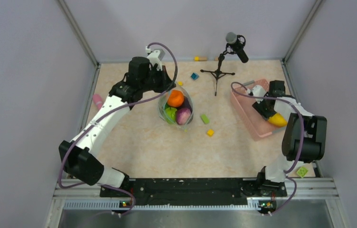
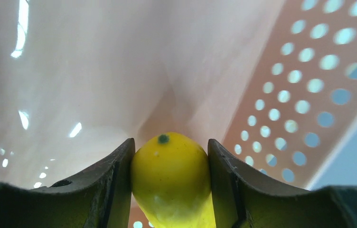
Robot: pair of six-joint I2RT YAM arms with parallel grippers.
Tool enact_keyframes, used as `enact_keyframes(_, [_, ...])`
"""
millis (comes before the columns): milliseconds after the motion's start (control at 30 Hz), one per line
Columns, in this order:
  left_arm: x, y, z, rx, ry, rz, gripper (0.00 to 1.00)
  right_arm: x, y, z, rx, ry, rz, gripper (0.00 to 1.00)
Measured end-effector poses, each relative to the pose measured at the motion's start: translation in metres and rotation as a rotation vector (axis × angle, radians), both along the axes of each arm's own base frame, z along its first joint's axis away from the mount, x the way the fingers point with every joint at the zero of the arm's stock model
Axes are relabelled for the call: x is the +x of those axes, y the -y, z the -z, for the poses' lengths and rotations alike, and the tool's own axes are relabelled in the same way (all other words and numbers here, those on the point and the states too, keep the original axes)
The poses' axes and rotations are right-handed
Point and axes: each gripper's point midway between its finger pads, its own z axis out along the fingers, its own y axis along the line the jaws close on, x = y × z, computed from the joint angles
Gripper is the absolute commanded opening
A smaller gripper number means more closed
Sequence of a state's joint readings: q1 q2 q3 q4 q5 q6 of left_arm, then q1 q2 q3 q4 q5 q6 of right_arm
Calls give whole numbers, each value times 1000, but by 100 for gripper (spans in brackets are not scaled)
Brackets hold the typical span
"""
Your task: Place the food in the zip-top bag and seal the zipper
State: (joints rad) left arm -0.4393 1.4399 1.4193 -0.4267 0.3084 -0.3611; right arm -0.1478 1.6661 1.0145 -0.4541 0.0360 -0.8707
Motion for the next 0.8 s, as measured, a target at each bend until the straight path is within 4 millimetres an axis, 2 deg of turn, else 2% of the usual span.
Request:
enact_keyframes(133, [-1, -9, -5, 13, 9, -48, 0, 13, -11, -30, 68, 133, 17, 0])
enact_keyframes(300, [-5, -24, -10, 39, 11, -119, 0, 34, -37, -113, 225, 444, 48, 0])
enact_keyframes(400, [-6, -30, -13, 42, 5, -153, 0, 37, -69, -167, 361, 616, 41, 0])
enact_keyframes(467, [-6, -34, -14, 50, -4, -178, 0, 36, -109, -202, 511, 724, -10, 0])
enact_keyframes(533, [-6, -38, -15, 55, -11, -203, 0, 27, -170, -237, 720, 800, -132, 0])
enact_keyframes(567, [-6, -39, -16, 57, -14, -213, 0, 16, -208, -254, 853, 821, -216, 0])
enact_keyframes(600, [-7, -40, -17, 59, -17, -221, 0, 8, -230, -264, 934, 827, -266, 0])
enact_keyframes(633, [-8, -40, -17, 63, -23, -227, 0, -6, -259, -276, 1048, 826, -332, 0])
enact_keyframes(700, [-11, -40, -18, 68, -32, -238, 0, -32, -304, -298, 1240, 808, -433, 0])
enact_keyframes(800, [-14, -38, -17, 70, -48, -250, 0, -66, -351, -333, 1477, 790, -557, 0])
